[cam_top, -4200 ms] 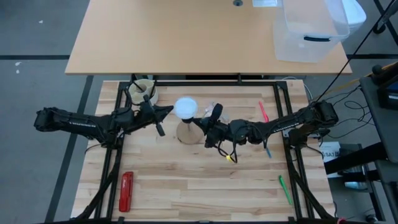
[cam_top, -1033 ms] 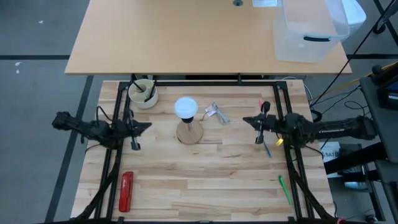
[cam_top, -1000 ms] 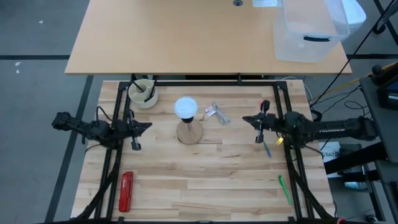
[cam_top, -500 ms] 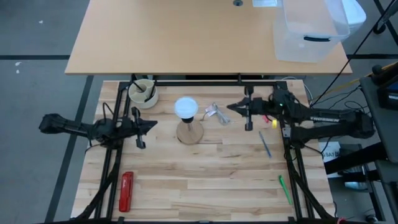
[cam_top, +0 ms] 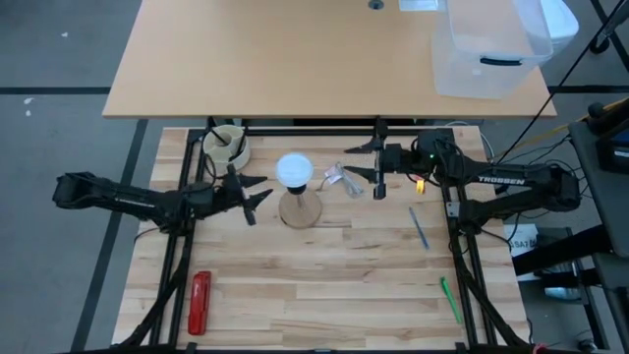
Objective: Screw lightbulb
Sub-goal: Remove the lightbulb from the desk lamp
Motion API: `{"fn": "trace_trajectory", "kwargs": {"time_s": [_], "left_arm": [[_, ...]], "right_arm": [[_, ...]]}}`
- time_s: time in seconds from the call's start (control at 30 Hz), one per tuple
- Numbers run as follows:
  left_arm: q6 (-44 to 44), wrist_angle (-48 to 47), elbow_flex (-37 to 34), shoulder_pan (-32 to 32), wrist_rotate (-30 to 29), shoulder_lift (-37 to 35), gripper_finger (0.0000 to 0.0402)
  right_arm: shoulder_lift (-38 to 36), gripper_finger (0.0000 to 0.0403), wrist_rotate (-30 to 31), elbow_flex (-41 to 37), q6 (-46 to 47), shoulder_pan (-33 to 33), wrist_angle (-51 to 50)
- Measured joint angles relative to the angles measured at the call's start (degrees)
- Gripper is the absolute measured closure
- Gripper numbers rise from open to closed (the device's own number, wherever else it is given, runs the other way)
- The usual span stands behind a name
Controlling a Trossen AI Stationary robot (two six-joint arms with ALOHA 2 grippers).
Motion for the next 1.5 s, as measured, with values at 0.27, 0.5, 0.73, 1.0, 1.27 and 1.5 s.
{"fn": "trace_trajectory", "kwargs": {"time_s": [0.27,0.5,0.73,1.0,1.27,1.5], "left_arm": [[-0.83,13.11,0.01,2.29,2.93,14.46,0.0173],[-2.83,25.22,0.00,3.75,7.33,24.71,0.0172],[-3.09,29.48,0.00,5.85,10.28,31.95,0.0172],[-2.86,37.06,0.78,7.49,17.16,39.74,0.0172],[-1.83,39.87,6.20,8.77,21.43,48.10,0.0172],[-1.54,40.06,9.75,8.92,21.54,53.41,0.0216]], "right_arm": [[1.32,0.0191,0.07,1.73,-0.41,0.00,0.46],[1.33,0.0191,0.11,2.01,-0.58,0.00,1.89],[1.33,0.0191,0.15,2.01,-0.37,0.00,2.54],[1.33,0.0193,0.18,2.01,-0.15,0.00,3.63],[1.31,0.0197,0.22,2.01,0.64,0.00,3.48],[1.31,0.0197,0.20,2.01,0.72,0.00,3.14]]}}
